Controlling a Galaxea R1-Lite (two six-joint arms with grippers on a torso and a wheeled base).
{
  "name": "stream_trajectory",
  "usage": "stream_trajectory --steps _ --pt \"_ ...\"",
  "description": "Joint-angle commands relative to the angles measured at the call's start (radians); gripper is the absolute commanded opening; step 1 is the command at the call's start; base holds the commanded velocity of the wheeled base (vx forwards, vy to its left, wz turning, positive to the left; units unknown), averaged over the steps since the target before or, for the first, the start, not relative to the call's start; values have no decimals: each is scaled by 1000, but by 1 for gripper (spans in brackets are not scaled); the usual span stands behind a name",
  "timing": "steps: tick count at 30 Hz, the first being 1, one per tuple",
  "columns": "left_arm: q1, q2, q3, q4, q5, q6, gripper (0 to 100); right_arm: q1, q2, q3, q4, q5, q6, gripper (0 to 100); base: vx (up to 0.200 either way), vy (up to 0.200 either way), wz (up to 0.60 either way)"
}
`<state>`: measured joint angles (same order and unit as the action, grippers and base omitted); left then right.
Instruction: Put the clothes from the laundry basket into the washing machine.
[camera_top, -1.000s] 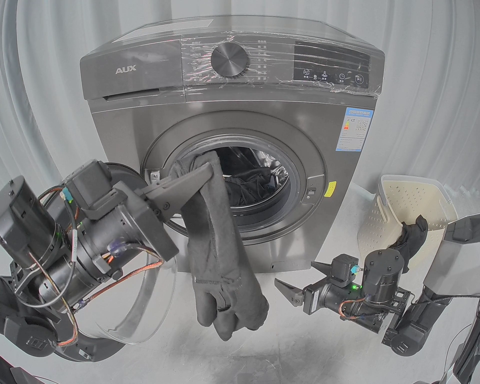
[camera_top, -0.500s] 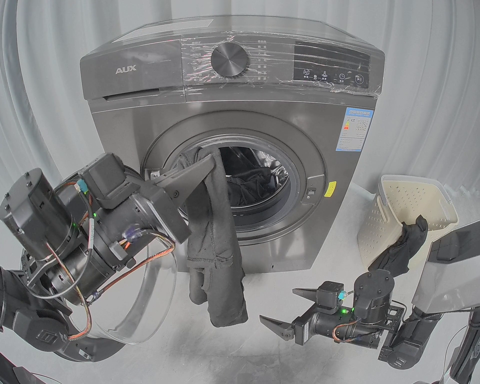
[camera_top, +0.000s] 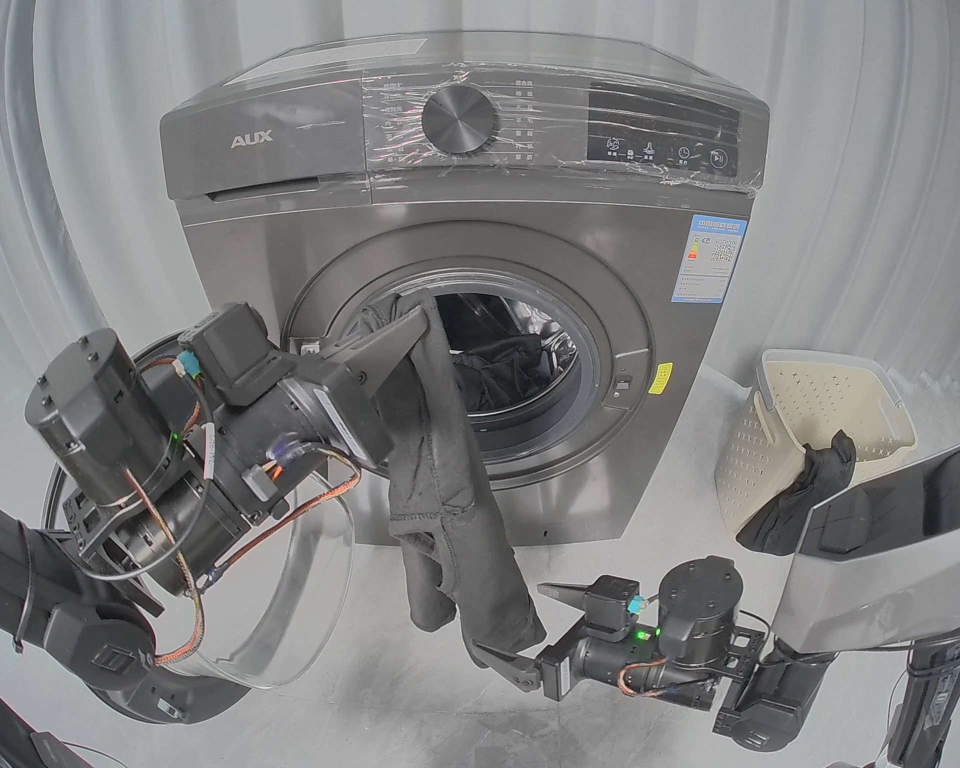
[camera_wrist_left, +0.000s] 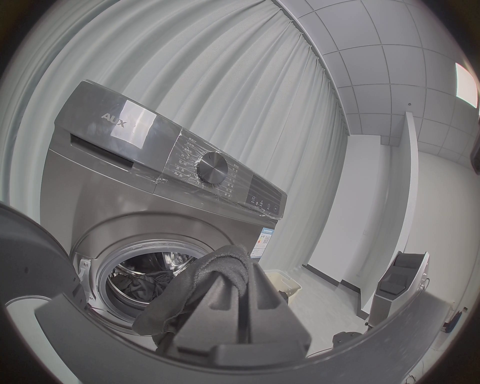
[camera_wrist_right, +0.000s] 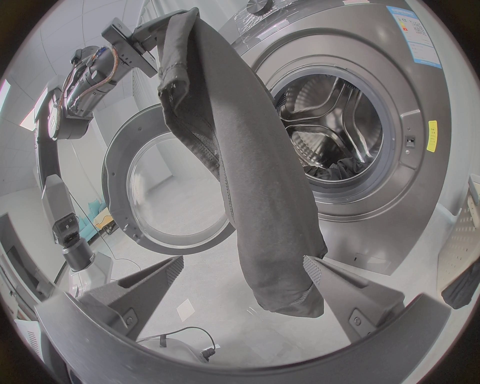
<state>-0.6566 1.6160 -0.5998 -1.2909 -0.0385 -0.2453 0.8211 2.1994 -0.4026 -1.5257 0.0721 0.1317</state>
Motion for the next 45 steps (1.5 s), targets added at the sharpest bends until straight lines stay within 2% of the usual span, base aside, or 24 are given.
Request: stream_trajectory --steps 1,7,8,12,14,18,25,26,31,35,41,45 --pt "3 12 -5 -1 2 0 0 6 99 -96 -1 -5 2 100 0 0 0" --pt "2 10 -11 -1 0 -2 0 -7 169 -199 1 -20 2 100 0 0 0" --pt "0 9 -11 -2 -1 -2 0 -10 195 -240 1 -34 3 100 0 0 0" --pt "0 9 -11 -2 -1 -3 0 -20 232 -300 9 -77 9 100 0 0 0" --pt "0 7 -11 -2 -1 -5 0 -23 238 -317 12 -92 11 100 0 0 0" --pt "0 10 -12 -2 -3 -6 0 -33 240 -329 13 -92 9 100 0 0 0" --pt "2 10 -12 -2 -1 -6 0 -54 252 -329 16 -109 17 100 0 0 0" --pt "2 12 -11 -2 0 -6 0 -76 249 -323 18 -137 29 100 0 0 0" --pt "5 15 -11 -2 2 -6 0 -145 175 -260 18 -143 37 100 0 0 0" --pt "5 19 -12 -2 3 -5 0 -168 118 -229 35 -144 37 100 0 0 0" --pt "11 24 -12 -2 14 -5 0 -152 94 -197 53 -147 36 100 0 0 0" --pt "28 41 -15 -2 16 -5 0 -105 95 -160 50 -137 31 100 0 0 0"
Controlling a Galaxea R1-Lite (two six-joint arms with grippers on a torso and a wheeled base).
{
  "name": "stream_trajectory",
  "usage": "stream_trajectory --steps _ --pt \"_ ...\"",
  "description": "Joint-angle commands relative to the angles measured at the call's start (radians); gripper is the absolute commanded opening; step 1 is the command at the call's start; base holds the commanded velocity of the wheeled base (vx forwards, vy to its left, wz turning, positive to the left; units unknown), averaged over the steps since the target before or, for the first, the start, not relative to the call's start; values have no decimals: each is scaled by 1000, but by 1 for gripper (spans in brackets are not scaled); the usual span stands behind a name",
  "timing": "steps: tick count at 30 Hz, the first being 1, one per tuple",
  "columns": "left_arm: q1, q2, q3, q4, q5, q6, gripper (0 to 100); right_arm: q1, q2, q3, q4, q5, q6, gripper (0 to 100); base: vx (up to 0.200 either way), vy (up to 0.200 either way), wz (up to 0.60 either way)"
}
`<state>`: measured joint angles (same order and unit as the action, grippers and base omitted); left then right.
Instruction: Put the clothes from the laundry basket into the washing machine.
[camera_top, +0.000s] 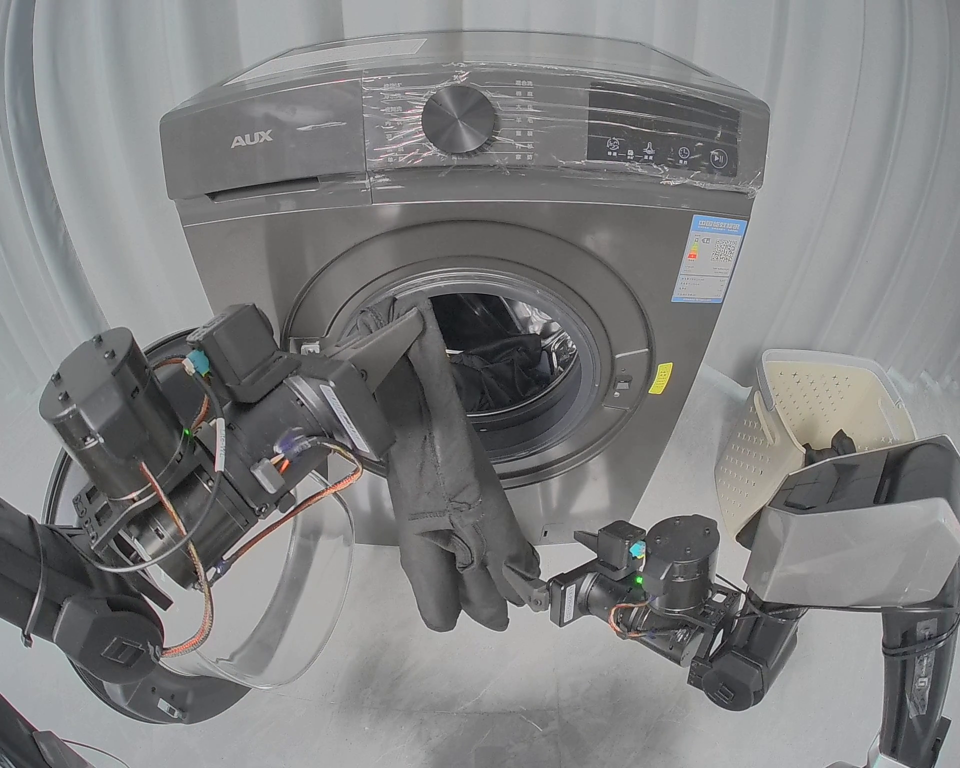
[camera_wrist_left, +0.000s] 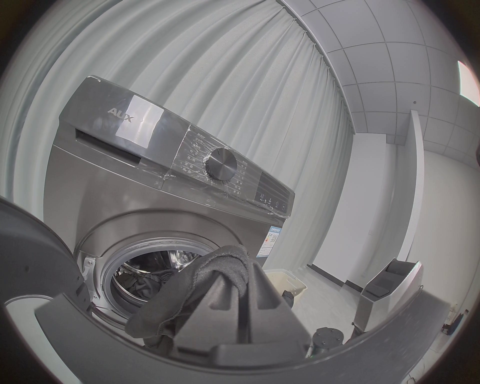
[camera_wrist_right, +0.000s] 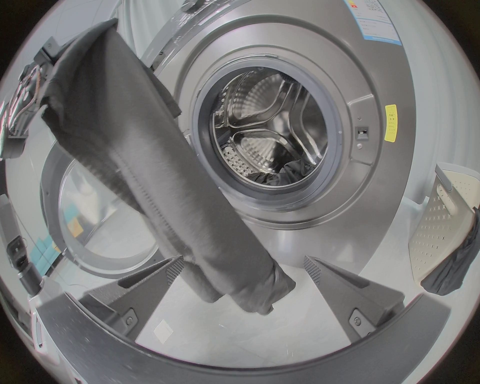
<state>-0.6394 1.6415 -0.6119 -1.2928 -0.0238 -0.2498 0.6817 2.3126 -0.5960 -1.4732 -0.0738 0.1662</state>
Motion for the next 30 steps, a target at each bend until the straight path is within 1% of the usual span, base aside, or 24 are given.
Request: stream_trajectory --steps 1,2,3,4,6,9,13,14,15,17,18,19,21,25,30 --pt "10 15 -3 0 1 0 0 50 -18 47 -2 14 -7 100 0 0 0" --pt "10 17 -3 0 1 0 0 68 -18 58 -4 25 -8 100 0 0 0" --pt "10 15 -3 0 1 0 0 71 -18 59 -6 26 -8 100 0 0 0" --pt "10 15 -5 0 1 0 0 102 -15 88 -13 71 -22 100 0 0 0" --pt "10 15 -6 0 1 0 0 125 -4 104 -16 109 -37 100 0 0 0" --pt "10 17 -6 0 2 0 0 147 28 85 -18 129 -42 100 0 0 0" --pt "10 15 -14 0 2 0 0 165 73 21 -21 129 -43 100 0 0 0" --pt "10 15 -14 0 2 0 0 165 74 19 -21 129 -42 100 0 0 0" --pt "10 15 -17 0 2 0 0 168 99 -22 -30 131 -43 100 0 0 0" --pt "10 15 -17 0 2 0 0 168 116 -47 -29 128 -45 100 0 0 0" --pt "10 14 -19 0 2 0 0 162 130 -84 -22 128 -43 100 0 0 0" --pt "10 14 -19 0 2 0 0 162 130 -84 -22 128 -43 100 0 0 0" --pt "9 12 -20 0 2 0 0 153 140 -130 -24 123 -43 100 0 0 0" --pt "7 12 -20 -2 2 -2 0 144 148 -145 -21 120 -43 100 0 0 0" --pt "7 11 -20 -13 1 -3 0 76 189 -194 -16 103 -43 100 0 0 0"
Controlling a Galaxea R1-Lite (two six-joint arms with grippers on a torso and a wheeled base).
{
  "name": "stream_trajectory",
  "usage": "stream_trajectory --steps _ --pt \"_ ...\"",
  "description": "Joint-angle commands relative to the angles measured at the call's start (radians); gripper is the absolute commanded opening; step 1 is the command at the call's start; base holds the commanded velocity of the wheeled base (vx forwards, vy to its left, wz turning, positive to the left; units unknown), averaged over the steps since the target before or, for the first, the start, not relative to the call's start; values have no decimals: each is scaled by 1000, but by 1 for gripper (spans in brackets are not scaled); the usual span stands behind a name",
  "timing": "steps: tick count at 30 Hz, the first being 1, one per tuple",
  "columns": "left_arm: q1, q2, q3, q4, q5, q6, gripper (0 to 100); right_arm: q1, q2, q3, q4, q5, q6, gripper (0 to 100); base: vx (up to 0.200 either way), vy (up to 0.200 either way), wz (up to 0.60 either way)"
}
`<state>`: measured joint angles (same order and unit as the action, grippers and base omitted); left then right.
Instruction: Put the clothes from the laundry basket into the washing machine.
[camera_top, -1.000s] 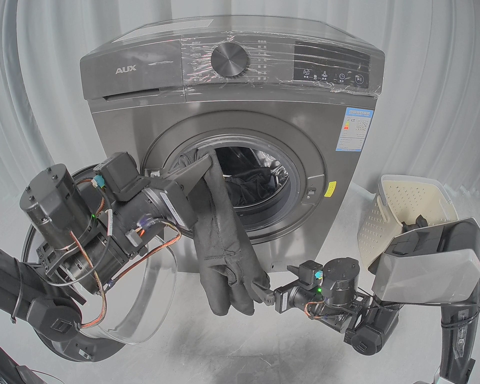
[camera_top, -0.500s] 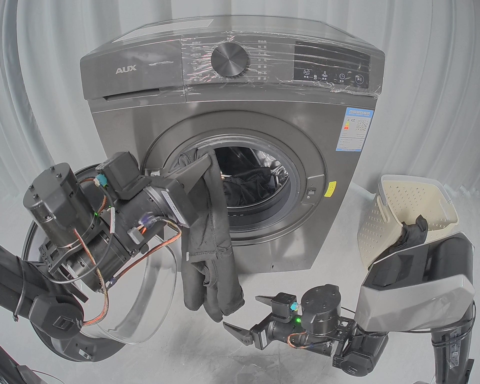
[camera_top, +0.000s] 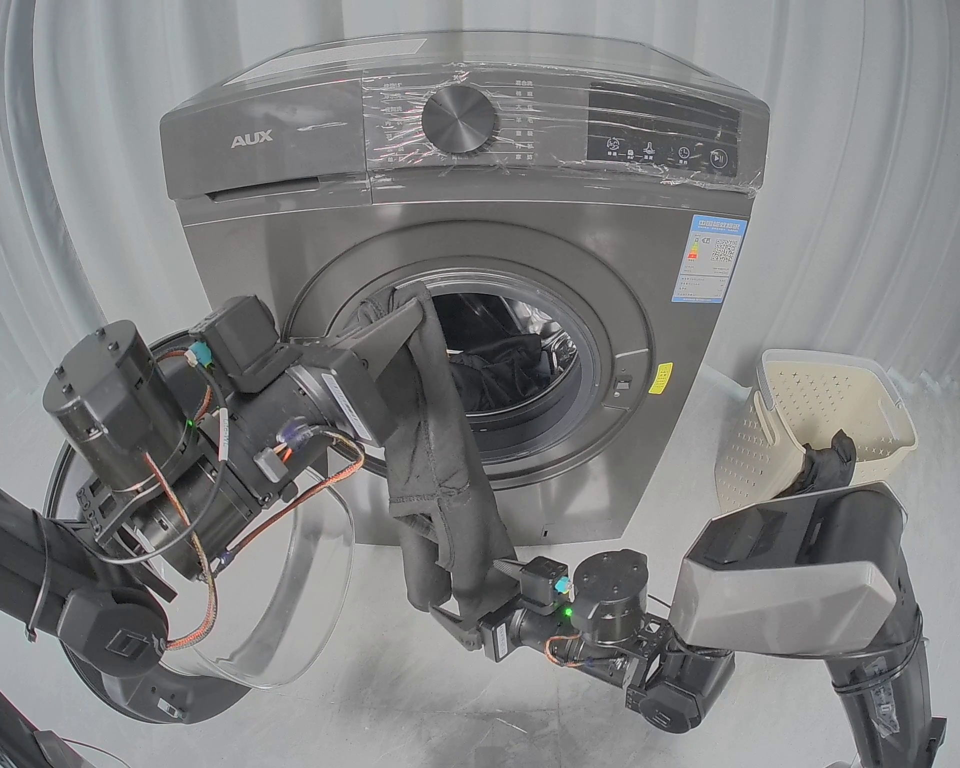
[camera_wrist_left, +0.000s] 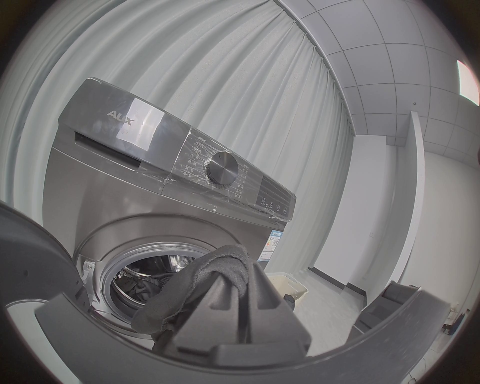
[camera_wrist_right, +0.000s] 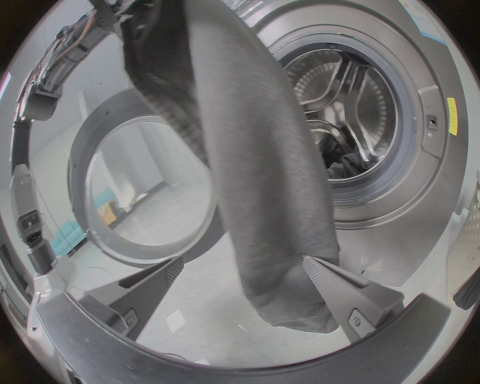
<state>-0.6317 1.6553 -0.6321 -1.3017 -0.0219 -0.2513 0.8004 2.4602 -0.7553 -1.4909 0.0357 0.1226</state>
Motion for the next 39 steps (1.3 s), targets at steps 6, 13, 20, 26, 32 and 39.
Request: stream_trajectory --steps 6,13,20,26,32,39 --pt "1 -2 2 -4 -3 -3 0 -95 36 -59 0 -8 0 0 0 0 0" --pt "3 -6 5 -4 -3 -3 0 -118 -30 24 -22 -8 5 0 0 0 0" --pt "10 -8 32 -5 -7 -3 0 -152 -173 194 -43 -2 5 0 0 0 0" --pt "32 -6 78 -11 -18 1 0 -202 -285 278 -46 65 5 0 0 0 0" --pt "32 -2 123 -24 -26 7 0 -207 -441 389 -65 116 12 0 0 0 0" --pt "35 -6 166 -25 -43 10 0 -208 -676 525 -63 182 28 0 0 0 0"
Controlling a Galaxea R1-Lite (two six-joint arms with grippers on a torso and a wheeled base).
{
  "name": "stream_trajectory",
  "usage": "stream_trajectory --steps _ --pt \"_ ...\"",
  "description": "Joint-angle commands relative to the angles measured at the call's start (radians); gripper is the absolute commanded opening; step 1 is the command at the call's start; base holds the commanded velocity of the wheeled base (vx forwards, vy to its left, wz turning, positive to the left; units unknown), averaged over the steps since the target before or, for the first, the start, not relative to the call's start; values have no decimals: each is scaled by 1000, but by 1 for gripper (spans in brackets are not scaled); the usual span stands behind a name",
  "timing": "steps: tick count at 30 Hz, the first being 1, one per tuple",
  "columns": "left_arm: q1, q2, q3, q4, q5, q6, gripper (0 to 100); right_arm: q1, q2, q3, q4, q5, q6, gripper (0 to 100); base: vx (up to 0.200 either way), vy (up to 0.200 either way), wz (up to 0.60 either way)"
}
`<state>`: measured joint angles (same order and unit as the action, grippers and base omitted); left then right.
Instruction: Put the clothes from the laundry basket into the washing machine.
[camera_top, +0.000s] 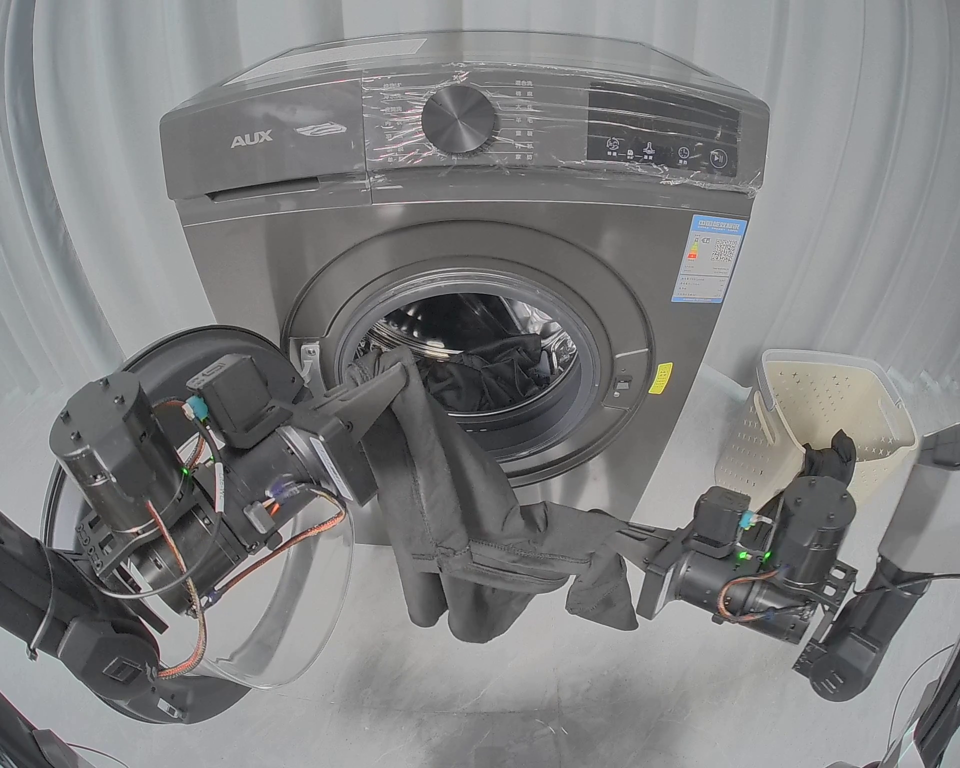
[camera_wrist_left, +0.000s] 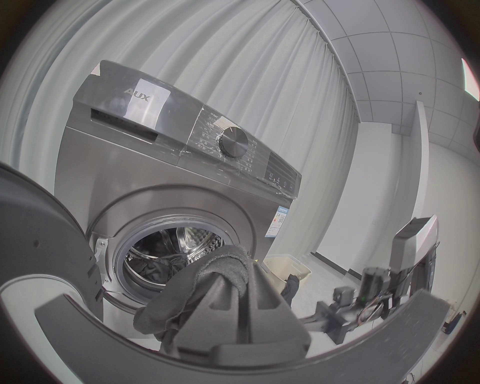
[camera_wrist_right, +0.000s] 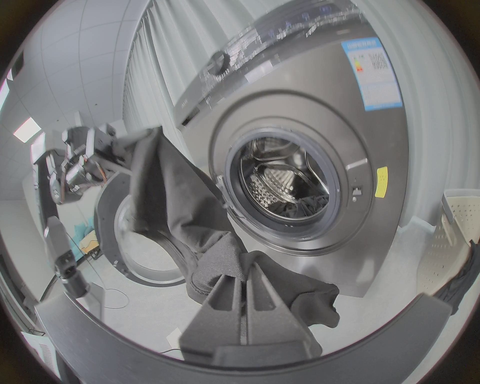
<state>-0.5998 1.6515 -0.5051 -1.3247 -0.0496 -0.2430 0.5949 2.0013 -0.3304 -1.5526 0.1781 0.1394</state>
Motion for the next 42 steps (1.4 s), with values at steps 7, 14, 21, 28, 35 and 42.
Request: stream_trajectory --steps 7,14,21,28,35,42 --pt "14 1 74 -39 -42 -1 0 -43 -331 62 0 50 97 0 0 0 0" --pt "20 2 86 -100 -41 1 0 -72 -331 -1 0 29 103 0 0 0 0" --pt "23 -2 114 -156 -41 5 0 -73 -328 -84 0 -29 103 0 0 0 0" --pt "25 -6 109 -202 -36 4 0 -75 -334 -122 0 -54 103 0 0 0 0" --pt "61 -7 102 -215 -41 4 0 -73 -335 -157 0 -86 103 0 0 0 0" --pt "67 -15 99 -215 -41 2 0 -70 -335 -164 2 -92 103 0 0 0 0"
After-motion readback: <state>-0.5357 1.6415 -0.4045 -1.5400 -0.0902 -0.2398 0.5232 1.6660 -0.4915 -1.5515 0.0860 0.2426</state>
